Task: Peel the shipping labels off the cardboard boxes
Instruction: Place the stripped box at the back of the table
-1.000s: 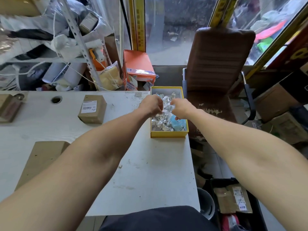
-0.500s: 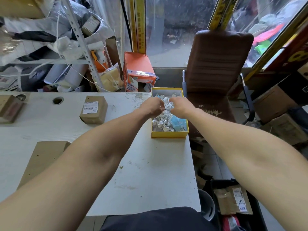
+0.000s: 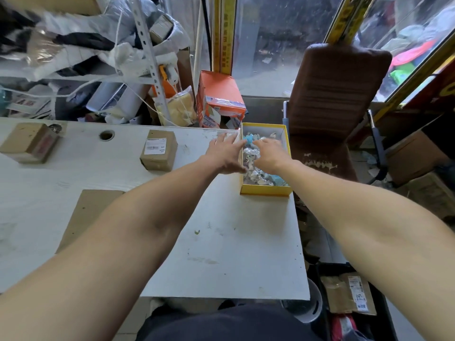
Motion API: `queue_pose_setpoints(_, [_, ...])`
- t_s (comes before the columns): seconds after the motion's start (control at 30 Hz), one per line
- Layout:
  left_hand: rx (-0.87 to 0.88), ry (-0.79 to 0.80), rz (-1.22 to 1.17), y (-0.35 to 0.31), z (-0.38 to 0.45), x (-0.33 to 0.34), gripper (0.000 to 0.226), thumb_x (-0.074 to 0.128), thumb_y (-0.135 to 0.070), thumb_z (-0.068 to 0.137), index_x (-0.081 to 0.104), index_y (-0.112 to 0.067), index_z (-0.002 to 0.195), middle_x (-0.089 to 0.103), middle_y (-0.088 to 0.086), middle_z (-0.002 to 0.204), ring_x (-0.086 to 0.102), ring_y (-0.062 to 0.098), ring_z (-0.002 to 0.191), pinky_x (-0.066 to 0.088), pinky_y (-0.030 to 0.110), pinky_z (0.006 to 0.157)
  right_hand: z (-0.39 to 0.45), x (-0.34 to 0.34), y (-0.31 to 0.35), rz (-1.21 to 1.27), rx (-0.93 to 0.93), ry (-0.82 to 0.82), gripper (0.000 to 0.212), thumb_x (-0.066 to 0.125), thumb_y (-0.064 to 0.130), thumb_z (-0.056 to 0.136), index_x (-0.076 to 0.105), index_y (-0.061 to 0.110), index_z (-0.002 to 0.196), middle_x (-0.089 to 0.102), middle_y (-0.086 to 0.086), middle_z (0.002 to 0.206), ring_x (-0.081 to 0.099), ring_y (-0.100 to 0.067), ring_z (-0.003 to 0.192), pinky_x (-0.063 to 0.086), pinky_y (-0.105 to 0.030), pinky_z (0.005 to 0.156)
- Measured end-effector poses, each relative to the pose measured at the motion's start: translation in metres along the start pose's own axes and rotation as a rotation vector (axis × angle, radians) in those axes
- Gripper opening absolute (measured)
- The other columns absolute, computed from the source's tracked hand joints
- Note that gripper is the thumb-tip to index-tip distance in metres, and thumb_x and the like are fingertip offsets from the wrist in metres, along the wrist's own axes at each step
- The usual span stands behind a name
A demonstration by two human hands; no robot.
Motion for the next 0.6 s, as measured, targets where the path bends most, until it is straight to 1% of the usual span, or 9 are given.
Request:
queue_pose_setpoints(0.13, [-0.028,0.007,0.017,0.047,-0.045,0.004,0.099,0.069,-0.063,0.079,0.016,-0.034,0.157,0.003,0.007,0.167,0.000,0.036,0.152,0.009,0.057,0.122,-0.020,0.022,0.054,0.055,0.038,-0.020,0.064,0.064,0.024,0.086,0.040,0.024,0.145,0.049,-0.008,0.142,0.043,-0.030,0.131,0.042,-0.045,0.106])
queue_pose_setpoints(0.23, [-0.071,0.027,0.009,0.098,-0.089,0.008,0.100,0.070,-0.063,0.079,0.014,-0.035,0.157,0.000,0.008,0.167,-0.002,0.038,0.152,0.007,0.057,0.122,-0.030,0.042,0.115,0.055,0.028,0.000,0.066,0.061,0.023,0.086,0.036,0.022,0.148,0.044,-0.009,0.147,0.040,-0.031,0.134,0.040,-0.046,0.109])
queue_pose_setpoints(0.33, [-0.132,0.021,0.007,0.164,-0.142,0.012,0.103,0.071,-0.064,0.076,0.013,-0.036,0.157,-0.002,0.012,0.166,-0.001,0.039,0.152,0.009,0.055,0.122,-0.042,0.068,0.189,0.062,0.001,0.014,0.068,0.059,0.025,0.086,0.033,0.023,0.149,0.043,-0.010,0.147,0.038,-0.034,0.133,0.041,-0.047,0.105])
queue_pose_setpoints(0.4, [-0.183,0.018,-0.039,0.216,-0.184,0.019,0.106,0.073,-0.064,0.074,0.010,-0.038,0.157,-0.007,0.012,0.166,-0.003,0.038,0.151,0.007,0.053,0.122,-0.057,0.095,0.238,0.099,-0.025,0.049,0.069,0.058,0.026,0.086,0.030,0.024,0.150,0.041,-0.010,0.147,0.035,-0.035,0.133,0.040,-0.047,0.104])
queue_pose_setpoints(0.5, [-0.257,0.085,-0.121,0.281,-0.246,0.039,0.118,0.076,-0.066,0.069,0.000,-0.042,0.156,-0.018,0.012,0.164,-0.008,0.040,0.151,0.006,0.054,0.121,-0.081,0.139,0.292,0.178,-0.062,0.099,0.078,0.063,0.040,0.086,0.024,0.028,0.152,0.036,-0.007,0.153,0.030,-0.033,0.138,0.036,-0.048,0.109])
queue_pose_setpoints(0.6, [-0.285,0.200,-0.167,0.326,-0.296,0.063,0.130,0.080,-0.065,0.065,-0.012,-0.043,0.155,-0.023,0.015,0.162,-0.008,0.043,0.150,0.007,0.055,0.120,-0.098,0.176,0.333,0.249,-0.091,0.194,0.098,0.069,0.059,0.075,0.014,0.036,0.152,0.036,-0.007,0.152,0.035,-0.033,0.137,0.036,-0.048,0.109])
Point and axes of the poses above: each hand's wrist, its own z-axis towards the middle knuckle, its own x-axis out of the palm, y = z × x, the point moved 4 cm from there along z, towards the middle knuckle
